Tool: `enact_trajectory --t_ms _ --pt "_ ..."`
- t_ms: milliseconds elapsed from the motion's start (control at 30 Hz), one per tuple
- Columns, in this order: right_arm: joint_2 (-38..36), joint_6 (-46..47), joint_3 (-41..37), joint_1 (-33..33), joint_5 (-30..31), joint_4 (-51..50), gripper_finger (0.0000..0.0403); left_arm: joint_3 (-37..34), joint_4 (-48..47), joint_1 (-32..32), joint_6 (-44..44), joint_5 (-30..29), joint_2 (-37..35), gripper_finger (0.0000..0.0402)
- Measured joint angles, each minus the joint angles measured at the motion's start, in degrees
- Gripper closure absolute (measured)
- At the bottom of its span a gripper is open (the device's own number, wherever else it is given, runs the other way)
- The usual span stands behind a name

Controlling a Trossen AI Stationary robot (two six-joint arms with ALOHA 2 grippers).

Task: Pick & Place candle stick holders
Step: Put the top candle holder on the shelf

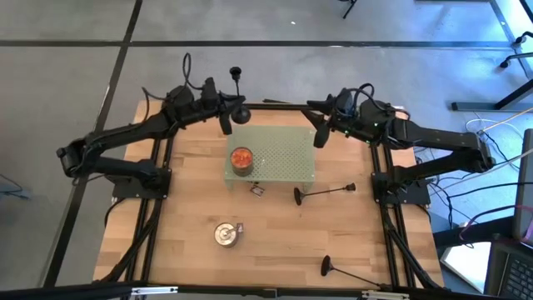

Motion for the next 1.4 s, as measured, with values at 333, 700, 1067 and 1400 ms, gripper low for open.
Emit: enact_trajectory --t_ms 333,700,1067,1400 --pt "-1.2 -3.0 0.0 0.0 5.2 -0.9 0.0234 -10.2 9.5 -0.2 -0.7 -1.9 0.0 0.0392" --pt "-1.1 -3.0 0.0 0.0 6.8 -2.7 0.0234 -10.5 8.8 -1.3 0.9 0.1 1.4 0.0392" --pt "-1.1 -3.2 0.0 -0.1 6.9 -3.0 0.0234 -10.5 16.0 -3.5 1.4 0.1 8.8 0.0392" --pt "-1.1 -3.2 0.0 -0.1 6.9 -3.4 0.0234 -10.4 13.9 -3.0 0.3 0.1 8.2 0.0392"
